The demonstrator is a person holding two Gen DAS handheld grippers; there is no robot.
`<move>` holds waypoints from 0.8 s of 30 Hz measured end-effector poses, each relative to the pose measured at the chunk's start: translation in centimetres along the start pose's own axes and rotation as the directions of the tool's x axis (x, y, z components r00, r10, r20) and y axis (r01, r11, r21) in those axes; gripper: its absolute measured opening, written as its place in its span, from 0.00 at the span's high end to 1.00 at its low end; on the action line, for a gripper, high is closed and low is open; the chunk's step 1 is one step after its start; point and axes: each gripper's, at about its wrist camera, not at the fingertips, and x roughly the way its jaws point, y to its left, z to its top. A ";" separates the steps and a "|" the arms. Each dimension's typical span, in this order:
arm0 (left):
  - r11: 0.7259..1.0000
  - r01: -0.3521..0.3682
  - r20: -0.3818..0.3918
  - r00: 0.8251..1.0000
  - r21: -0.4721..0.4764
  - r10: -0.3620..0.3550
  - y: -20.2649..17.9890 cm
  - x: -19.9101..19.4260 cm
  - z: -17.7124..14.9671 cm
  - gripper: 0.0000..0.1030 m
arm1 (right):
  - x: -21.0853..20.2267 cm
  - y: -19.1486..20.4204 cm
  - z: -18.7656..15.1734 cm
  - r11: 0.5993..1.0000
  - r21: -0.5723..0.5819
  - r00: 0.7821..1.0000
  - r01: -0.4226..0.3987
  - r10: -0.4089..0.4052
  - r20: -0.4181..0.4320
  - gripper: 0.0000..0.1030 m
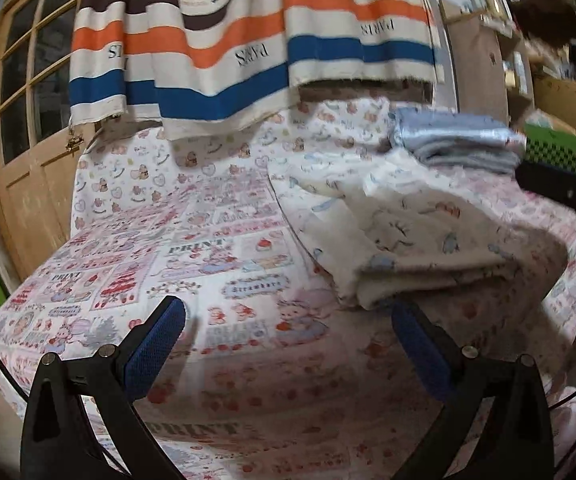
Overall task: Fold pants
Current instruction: 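Grasp the pants leg cuff with the left tool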
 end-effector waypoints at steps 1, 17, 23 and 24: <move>1.000 0.000 -0.009 1.000 0.001 0.000 -0.3 0.1 0.1 0.01 | 0.1 0.2 0.0 1.000 -0.002 1.000 -0.010 0.010 -0.004 0.10; 0.987 0.159 -0.036 0.987 0.019 -0.159 -2.2 1.0 3.2 0.78 | 1.9 2.0 0.2 0.981 -0.054 0.981 -0.185 0.181 -0.062 0.55; 0.978 0.208 -0.061 0.977 0.015 -0.206 -1.7 1.0 5.8 0.79 | 2.3 3.1 -0.3 0.964 -0.118 0.967 -0.237 0.223 -0.120 0.57; 0.976 0.217 -0.063 0.974 0.023 -0.216 -1.8 1.1 6.2 0.79 | 2.3 3.3 -0.5 0.961 -0.135 0.966 -0.242 0.225 -0.128 0.57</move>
